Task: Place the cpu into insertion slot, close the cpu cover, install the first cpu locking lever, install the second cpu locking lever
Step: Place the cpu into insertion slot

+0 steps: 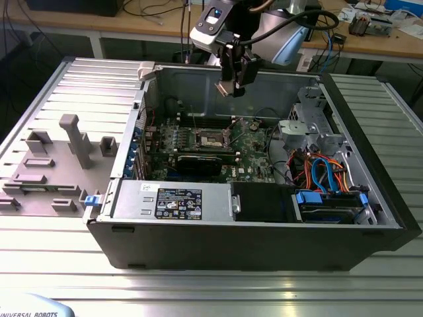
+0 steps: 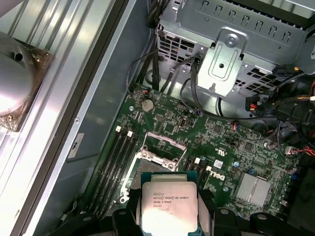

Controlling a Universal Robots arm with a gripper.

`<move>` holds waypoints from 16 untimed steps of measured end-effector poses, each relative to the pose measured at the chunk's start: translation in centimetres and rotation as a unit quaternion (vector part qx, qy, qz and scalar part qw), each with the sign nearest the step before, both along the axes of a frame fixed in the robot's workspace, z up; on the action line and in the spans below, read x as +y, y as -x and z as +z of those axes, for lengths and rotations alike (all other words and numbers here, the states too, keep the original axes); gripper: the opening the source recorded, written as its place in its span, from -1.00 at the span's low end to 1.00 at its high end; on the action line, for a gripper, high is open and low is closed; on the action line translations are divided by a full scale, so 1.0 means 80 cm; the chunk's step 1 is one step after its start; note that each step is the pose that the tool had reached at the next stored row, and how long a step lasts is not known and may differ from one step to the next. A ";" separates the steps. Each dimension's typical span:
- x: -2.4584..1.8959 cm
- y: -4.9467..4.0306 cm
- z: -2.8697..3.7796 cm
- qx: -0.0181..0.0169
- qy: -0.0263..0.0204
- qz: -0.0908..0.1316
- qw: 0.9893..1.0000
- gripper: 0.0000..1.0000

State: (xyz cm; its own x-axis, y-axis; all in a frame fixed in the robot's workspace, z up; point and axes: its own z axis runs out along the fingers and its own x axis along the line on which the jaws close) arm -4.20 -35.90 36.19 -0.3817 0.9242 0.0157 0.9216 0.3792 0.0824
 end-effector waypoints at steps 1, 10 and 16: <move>0.0000 0.000 0.0000 0.000 0.000 0.000 1.000 0.08; 0.0000 0.000 0.0000 0.000 0.000 0.000 1.000 0.08; 0.0000 0.000 -0.0006 0.000 0.000 -0.013 1.000 0.08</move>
State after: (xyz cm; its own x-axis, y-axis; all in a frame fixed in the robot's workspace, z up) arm -4.20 -35.90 36.14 -0.3577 0.9337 0.0155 0.9311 0.3554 0.0823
